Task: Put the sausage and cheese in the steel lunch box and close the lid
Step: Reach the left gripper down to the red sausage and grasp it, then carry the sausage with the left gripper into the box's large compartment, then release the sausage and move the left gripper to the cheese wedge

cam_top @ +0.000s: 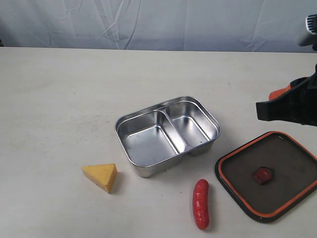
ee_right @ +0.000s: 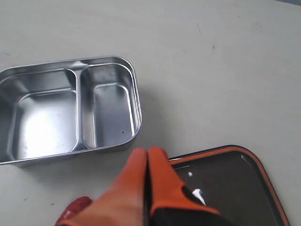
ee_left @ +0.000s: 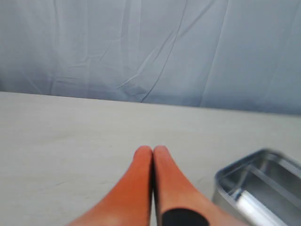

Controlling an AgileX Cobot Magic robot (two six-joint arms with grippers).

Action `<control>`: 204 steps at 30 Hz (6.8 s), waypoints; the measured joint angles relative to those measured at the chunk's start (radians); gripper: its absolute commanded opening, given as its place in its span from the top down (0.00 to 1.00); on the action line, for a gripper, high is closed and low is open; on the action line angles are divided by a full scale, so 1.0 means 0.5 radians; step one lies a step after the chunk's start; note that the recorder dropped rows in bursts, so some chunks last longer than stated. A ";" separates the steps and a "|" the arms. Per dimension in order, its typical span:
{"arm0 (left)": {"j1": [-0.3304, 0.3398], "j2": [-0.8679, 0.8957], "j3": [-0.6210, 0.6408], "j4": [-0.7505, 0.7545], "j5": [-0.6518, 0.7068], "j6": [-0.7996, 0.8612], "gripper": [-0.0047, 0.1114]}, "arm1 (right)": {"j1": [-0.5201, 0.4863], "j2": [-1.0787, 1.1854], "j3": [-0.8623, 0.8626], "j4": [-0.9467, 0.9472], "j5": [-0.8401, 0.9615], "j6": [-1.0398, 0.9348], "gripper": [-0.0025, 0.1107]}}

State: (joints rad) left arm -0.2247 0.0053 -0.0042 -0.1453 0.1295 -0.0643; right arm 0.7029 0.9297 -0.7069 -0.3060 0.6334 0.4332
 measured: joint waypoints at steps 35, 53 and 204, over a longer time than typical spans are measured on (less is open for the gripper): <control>-1.024 2.610 -1.558 -0.958 0.890 0.836 0.96 | 0.000 0.000 0.000 -0.113 0.384 0.000 0.99; -1.281 2.968 -1.568 -1.837 0.775 1.492 0.36 | 0.000 0.000 0.000 -0.121 0.455 0.000 0.99; -1.231 3.040 -1.962 0.702 1.782 0.036 0.38 | 0.000 -0.070 0.000 -0.136 0.881 0.000 0.99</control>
State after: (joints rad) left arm -0.8400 1.5251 -0.9853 0.2055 1.0207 -0.0463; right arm 0.7029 0.8948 -0.7069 -0.3740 1.0741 0.4332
